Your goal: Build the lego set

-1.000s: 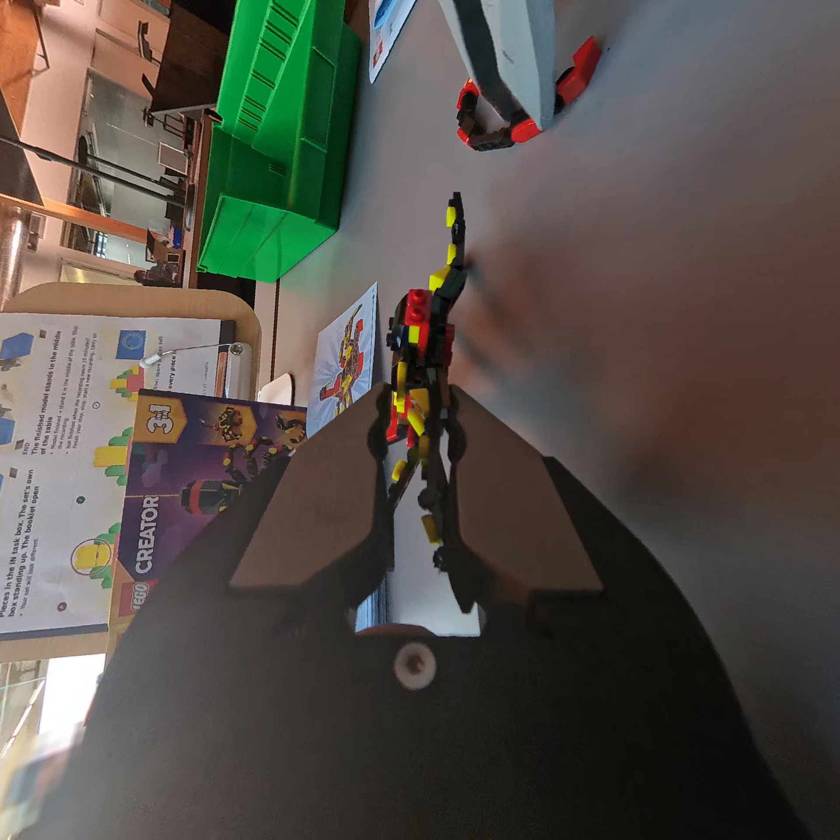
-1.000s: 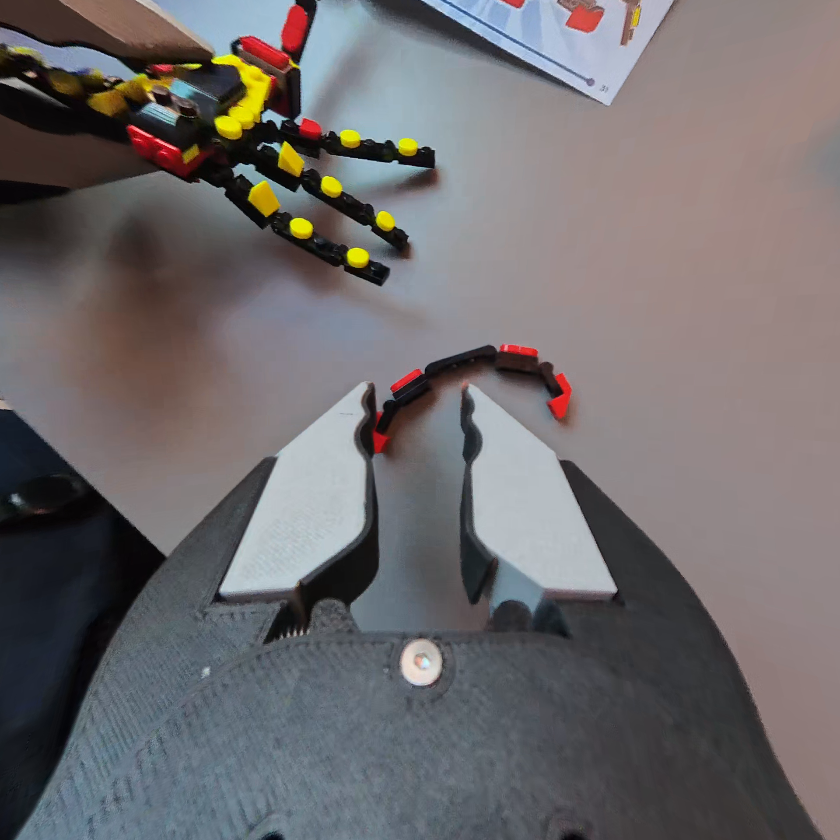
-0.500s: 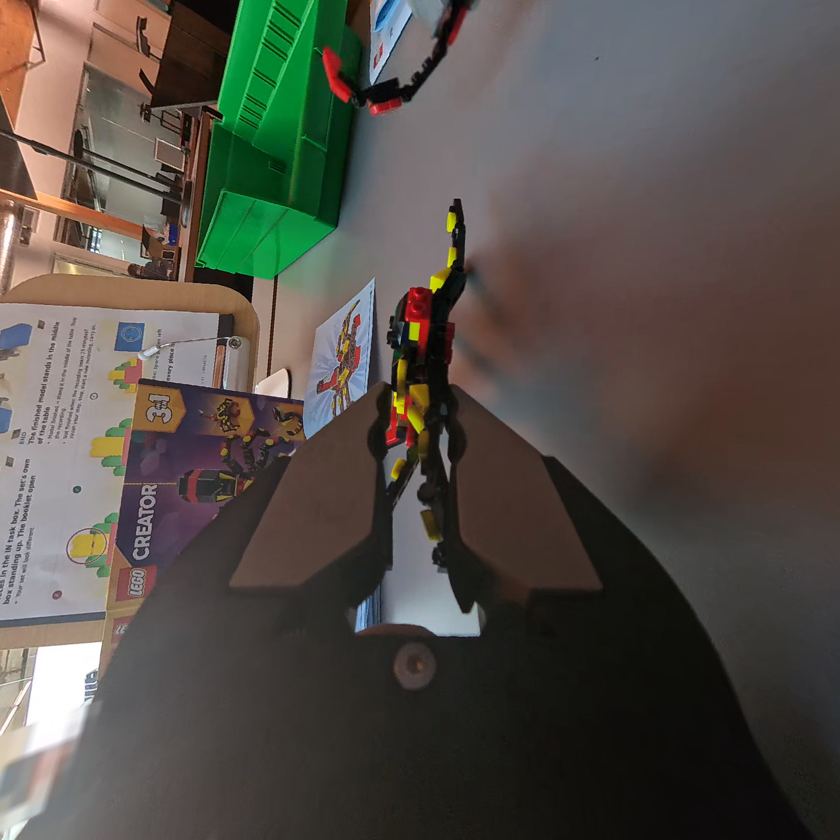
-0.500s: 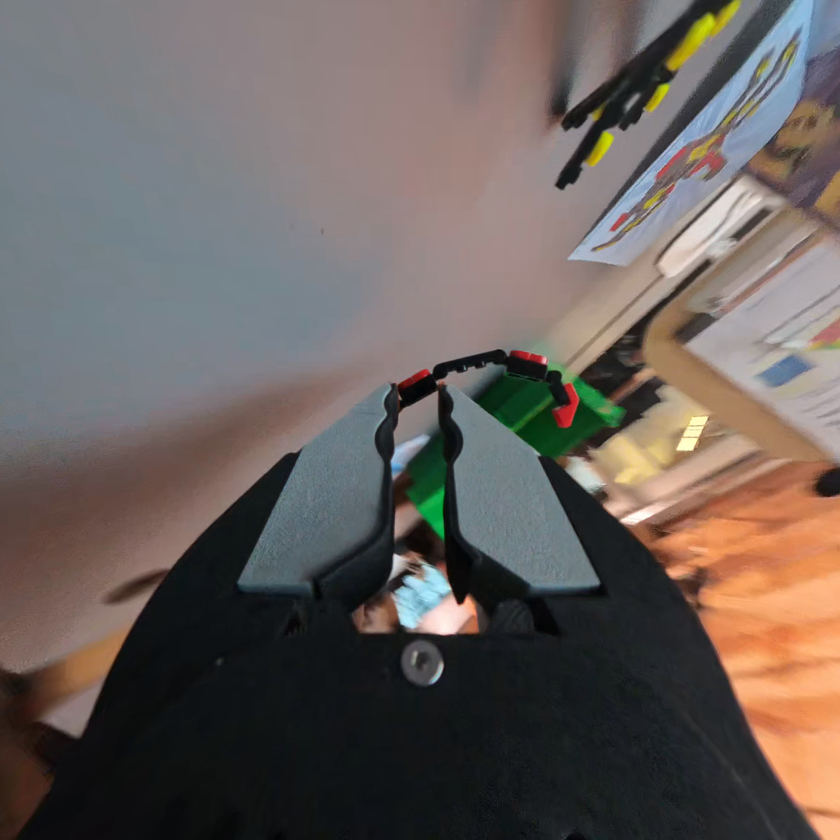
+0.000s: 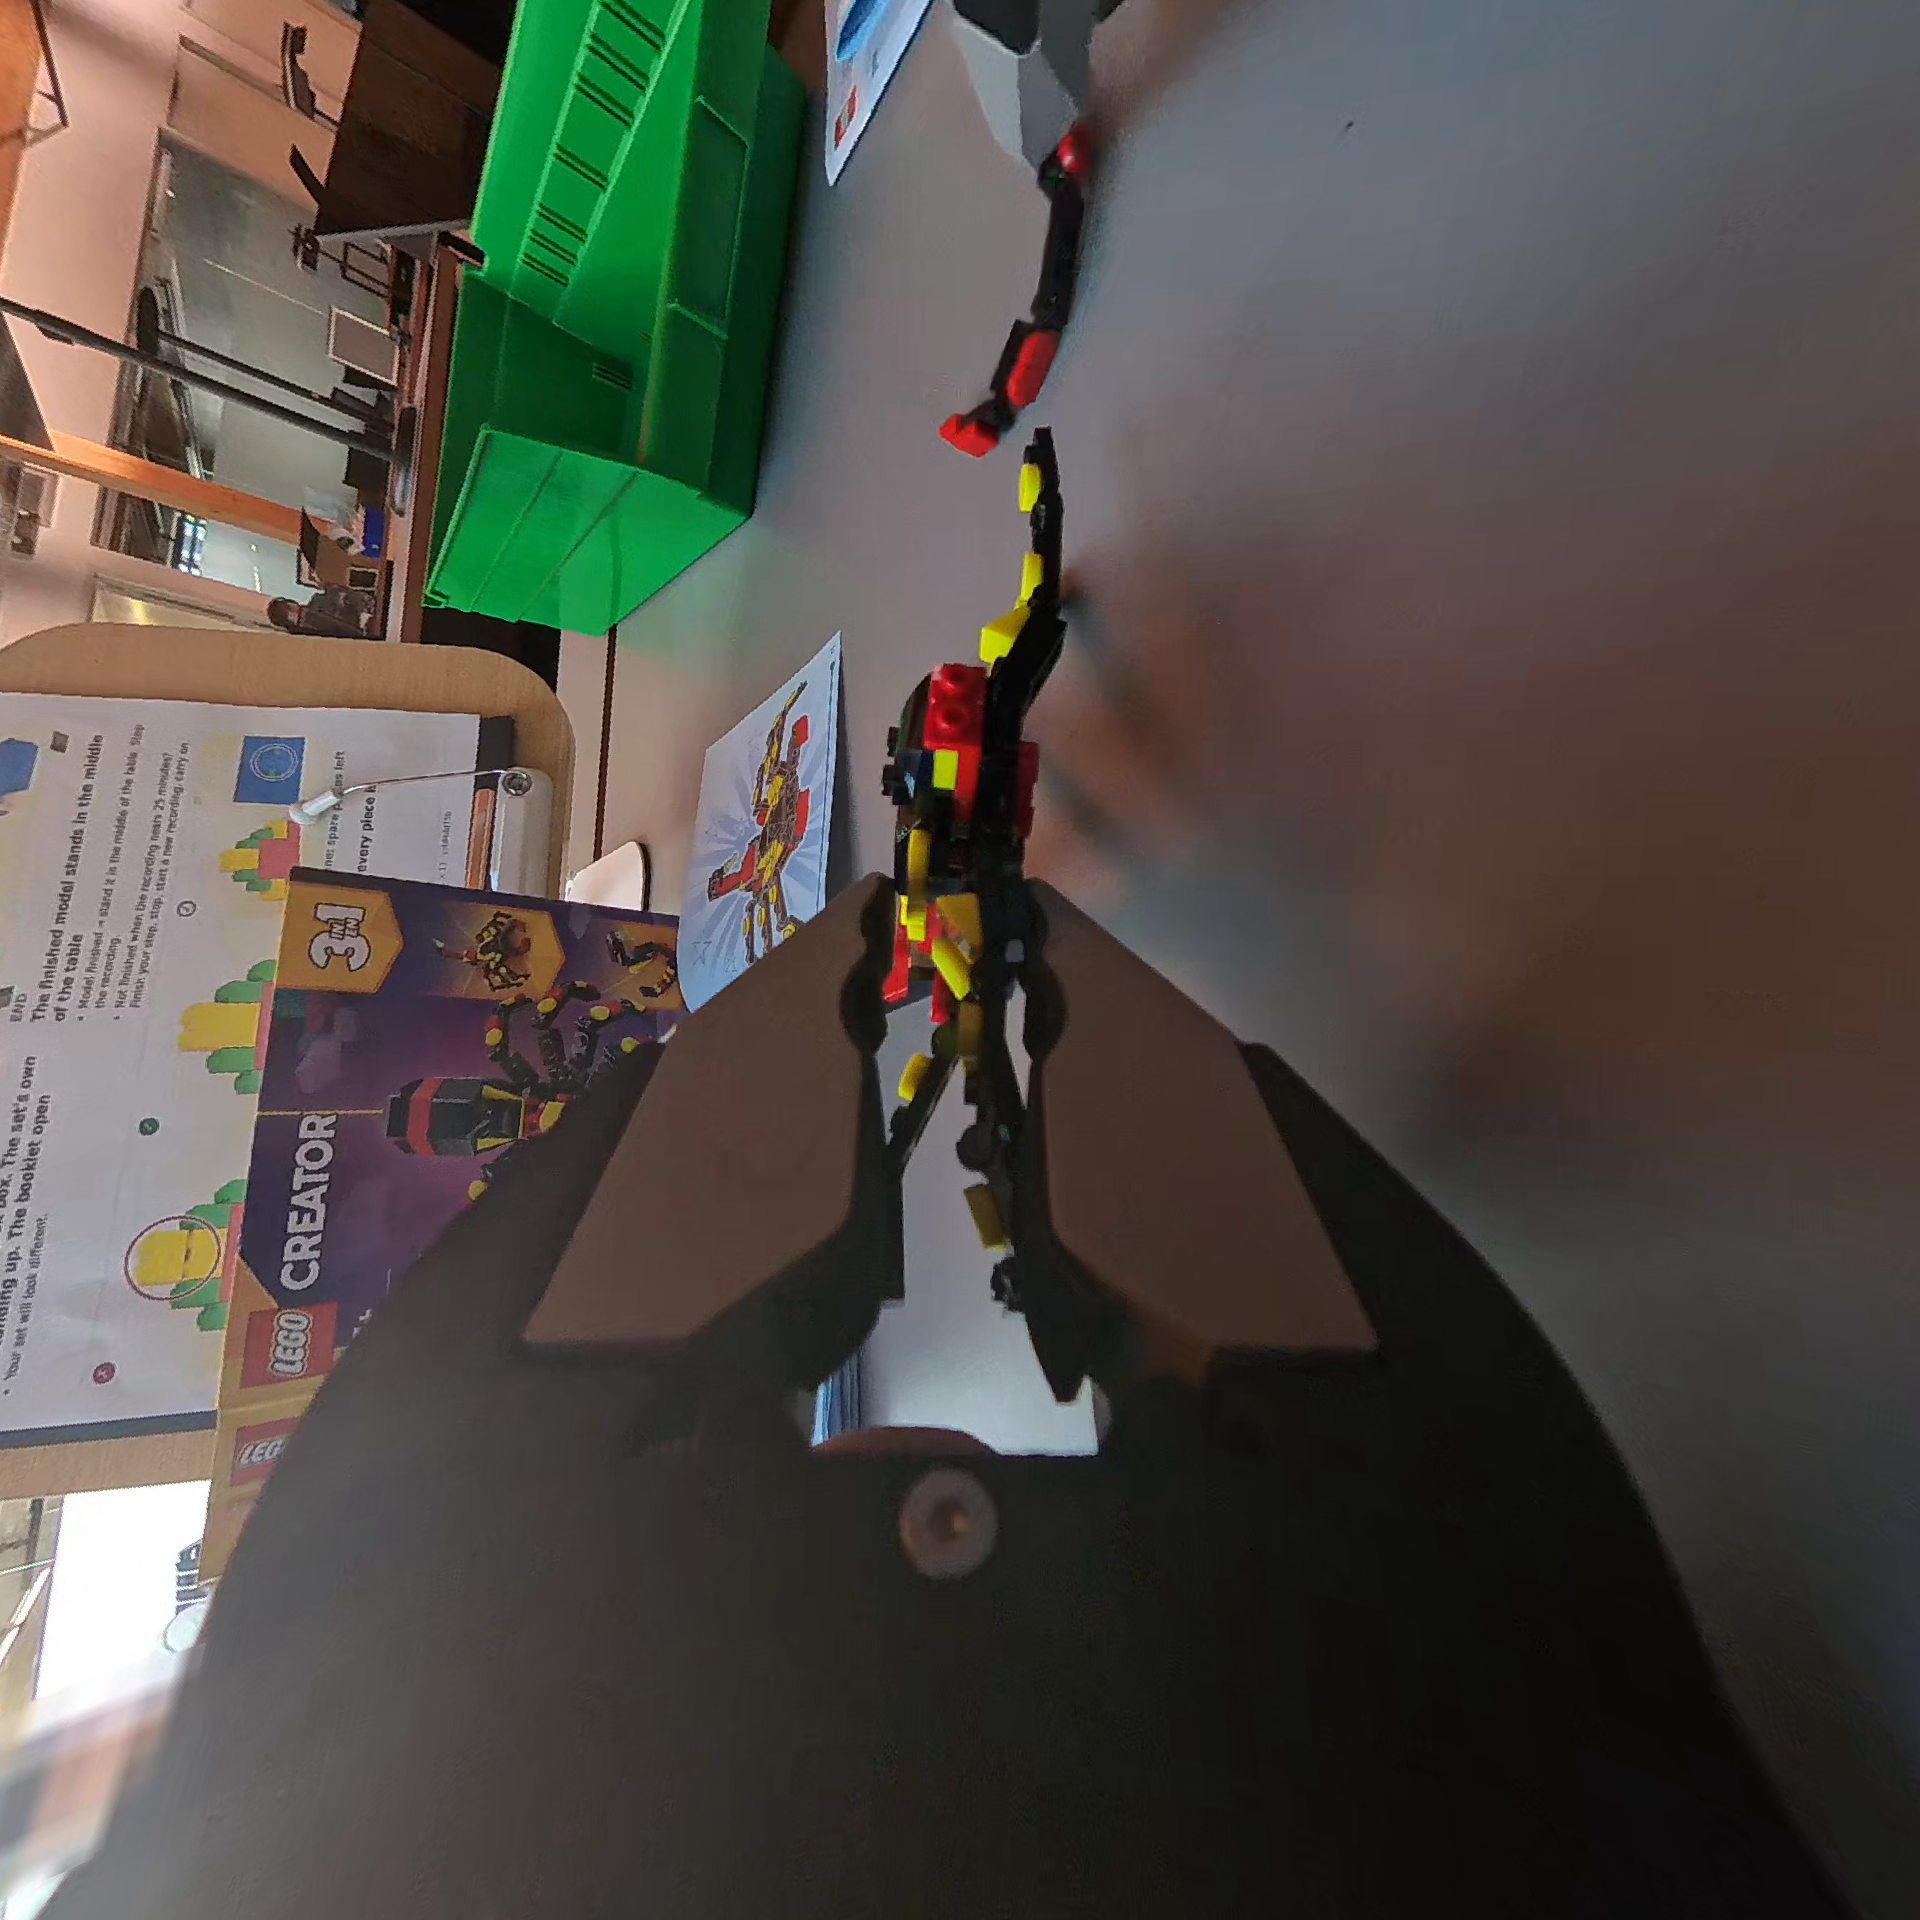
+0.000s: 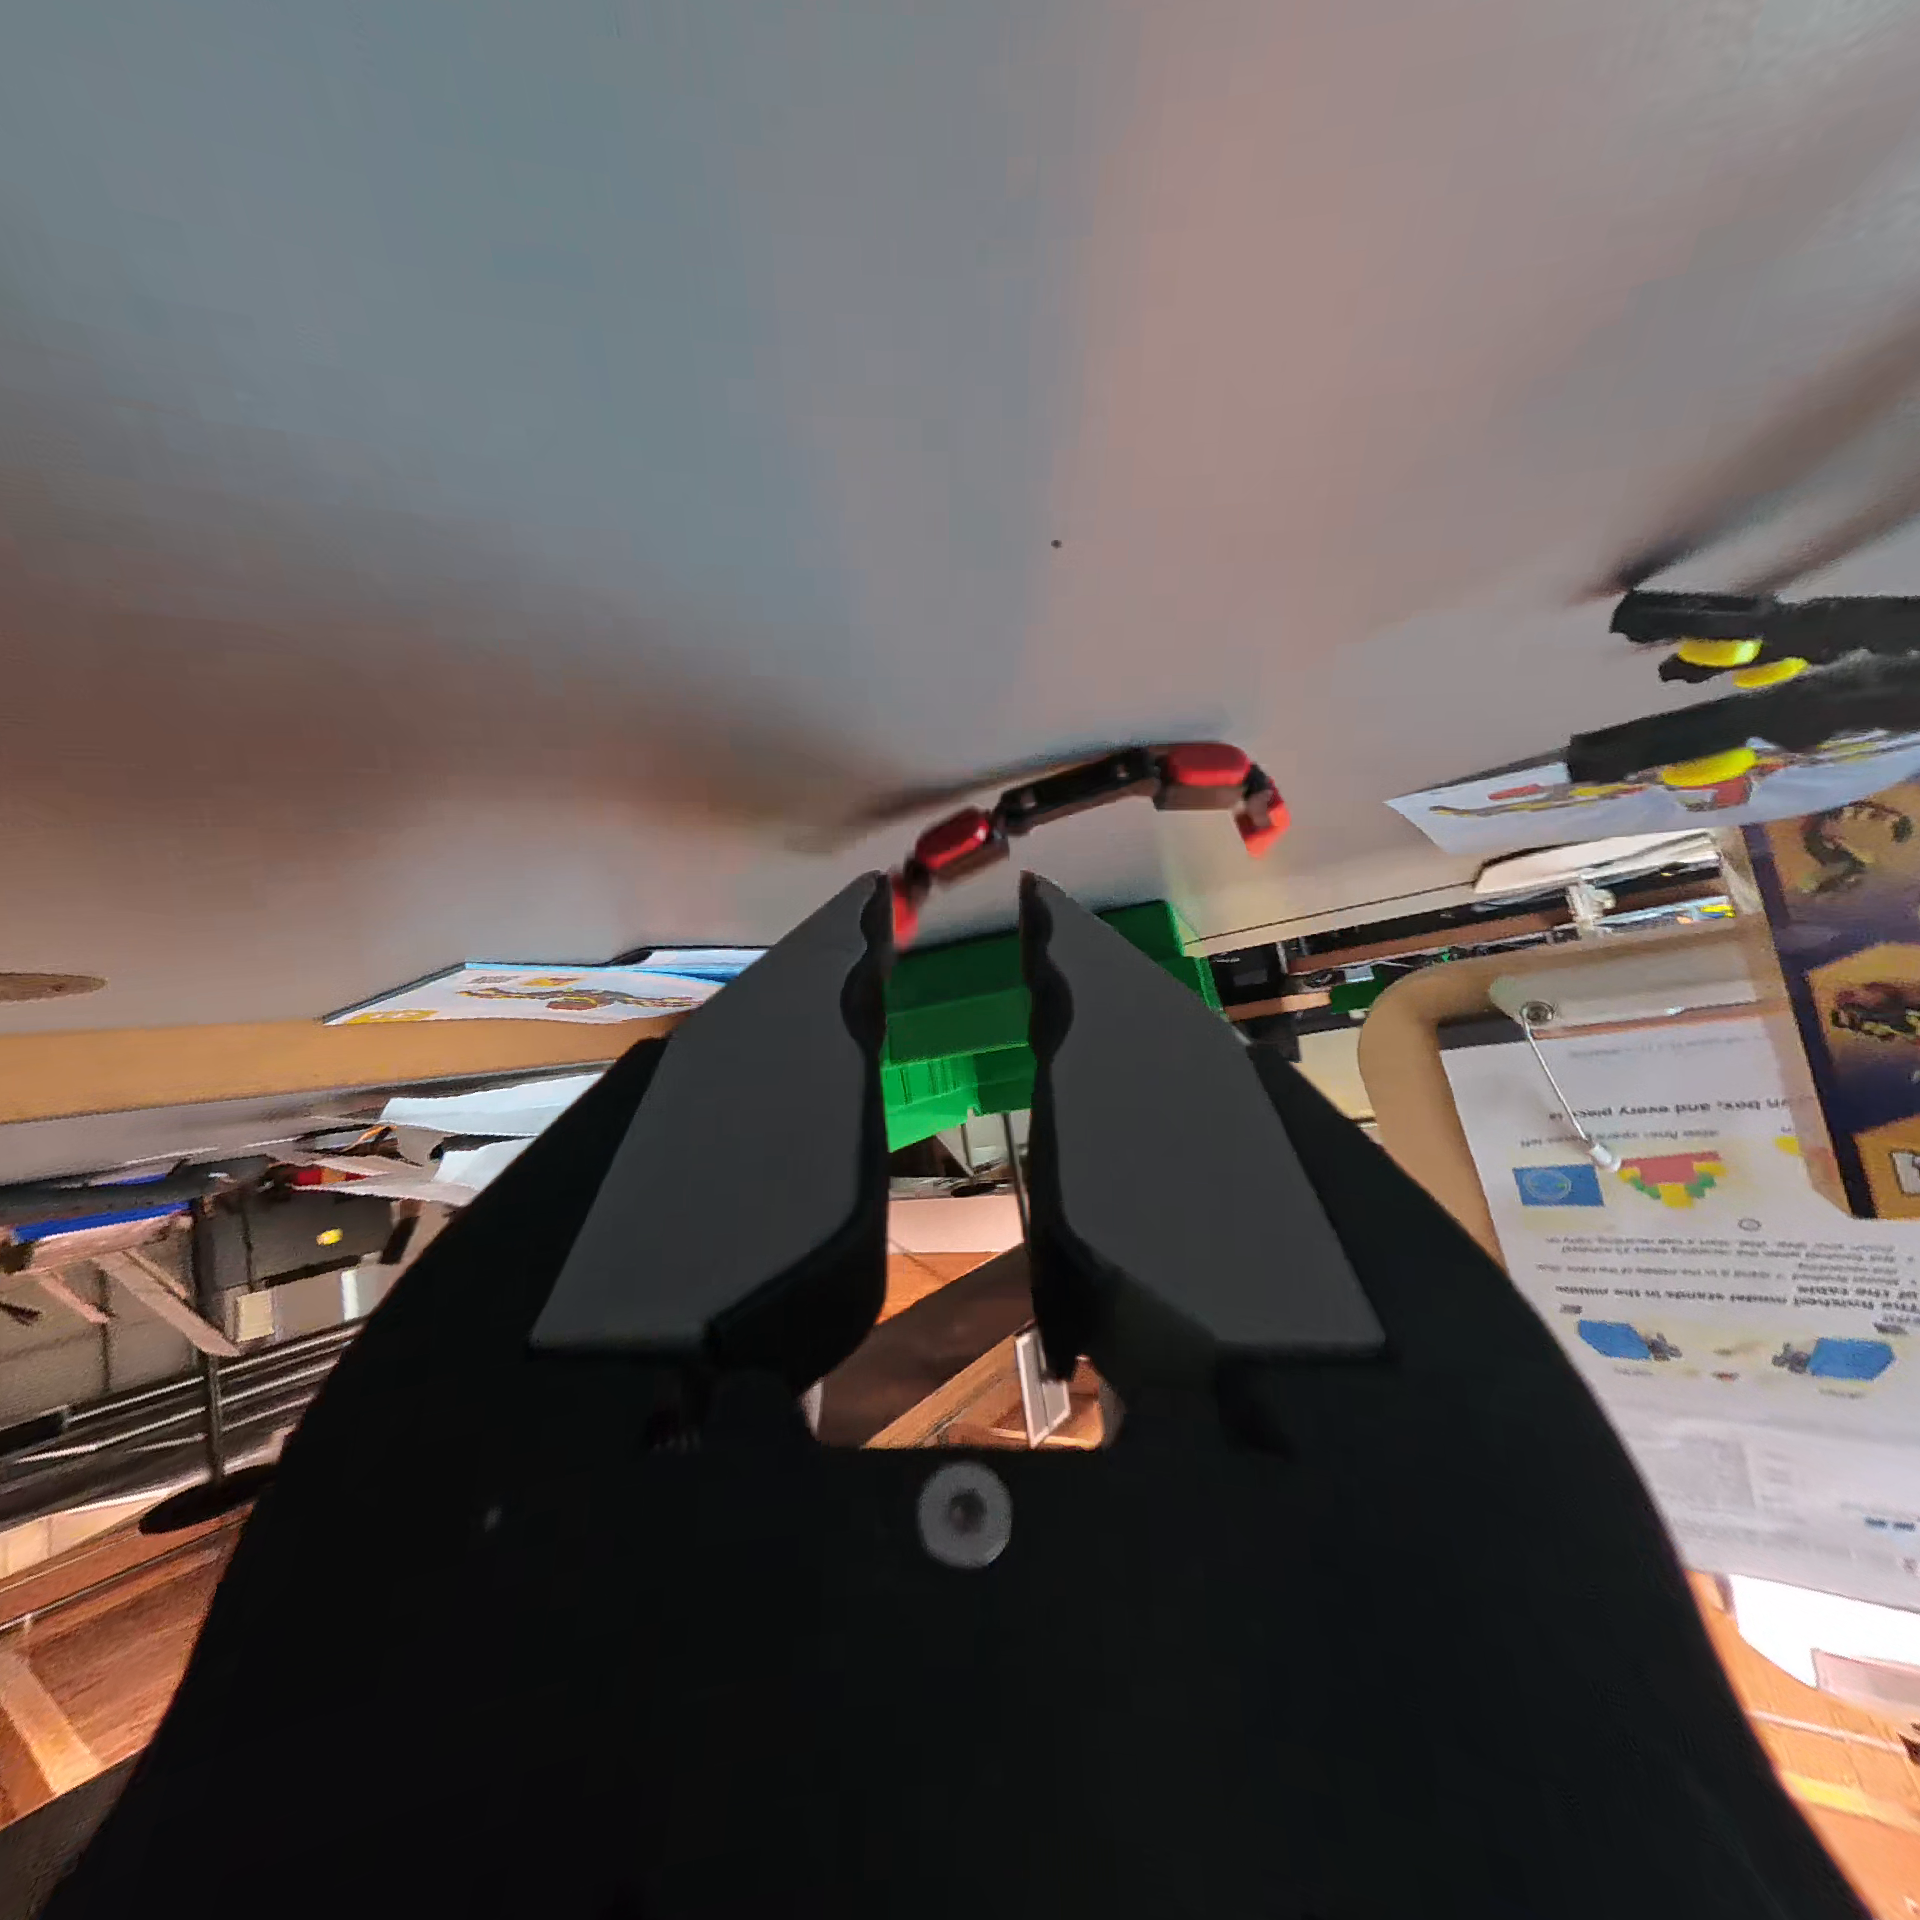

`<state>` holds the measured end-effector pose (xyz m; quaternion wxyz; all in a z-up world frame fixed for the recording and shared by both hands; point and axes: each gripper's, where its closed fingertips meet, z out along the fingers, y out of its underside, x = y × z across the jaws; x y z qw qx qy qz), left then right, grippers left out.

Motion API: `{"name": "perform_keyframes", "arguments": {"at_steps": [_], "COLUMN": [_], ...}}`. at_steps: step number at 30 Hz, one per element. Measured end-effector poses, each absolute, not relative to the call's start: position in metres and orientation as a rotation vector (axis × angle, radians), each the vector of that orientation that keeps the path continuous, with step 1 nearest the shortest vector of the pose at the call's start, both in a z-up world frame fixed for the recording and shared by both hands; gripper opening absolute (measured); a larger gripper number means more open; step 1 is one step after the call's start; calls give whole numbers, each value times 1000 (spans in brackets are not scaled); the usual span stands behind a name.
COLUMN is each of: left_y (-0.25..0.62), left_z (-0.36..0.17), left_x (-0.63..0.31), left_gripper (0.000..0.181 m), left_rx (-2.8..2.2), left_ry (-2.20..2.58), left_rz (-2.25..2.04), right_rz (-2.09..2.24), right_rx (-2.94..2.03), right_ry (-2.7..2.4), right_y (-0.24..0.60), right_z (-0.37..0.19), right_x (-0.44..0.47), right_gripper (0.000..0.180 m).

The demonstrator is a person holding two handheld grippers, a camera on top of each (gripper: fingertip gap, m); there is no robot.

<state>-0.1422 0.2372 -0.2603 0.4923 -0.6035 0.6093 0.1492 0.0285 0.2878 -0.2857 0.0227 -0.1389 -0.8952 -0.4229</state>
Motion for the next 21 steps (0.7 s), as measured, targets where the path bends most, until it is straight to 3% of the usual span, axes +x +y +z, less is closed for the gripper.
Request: {"name": "perform_keyframes", "arguments": {"at_steps": [7, 10, 13, 17, 21], "left_y": [236, 235, 232, 230, 232], "left_z": [-257, -256, -255, -258, -262], "left_x": [-142, -141, -138, -135, -136], "left_gripper": [21, 21, 21, 21, 21], "left_rx": [-1465, -1465, -1467, -1482, -1497], "left_ry": [1473, 1471, 1470, 1472, 1473], "left_rz": [348, 341, 316, 274, 275], "right_rz": [-1198, -812, -241, 328, 465], "right_rx": [-590, -1117, -1688, -1900, -2013], "right_ry": [-2754, -2591, -2307, -1979, -1900], "right_y": [282, 274, 266, 275, 289], "right_z": [-283, -275, -269, -262, -285], "right_x": [31, 24, 11, 0, 7], "right_gripper": [22, 16, 31, 22, 27]}}
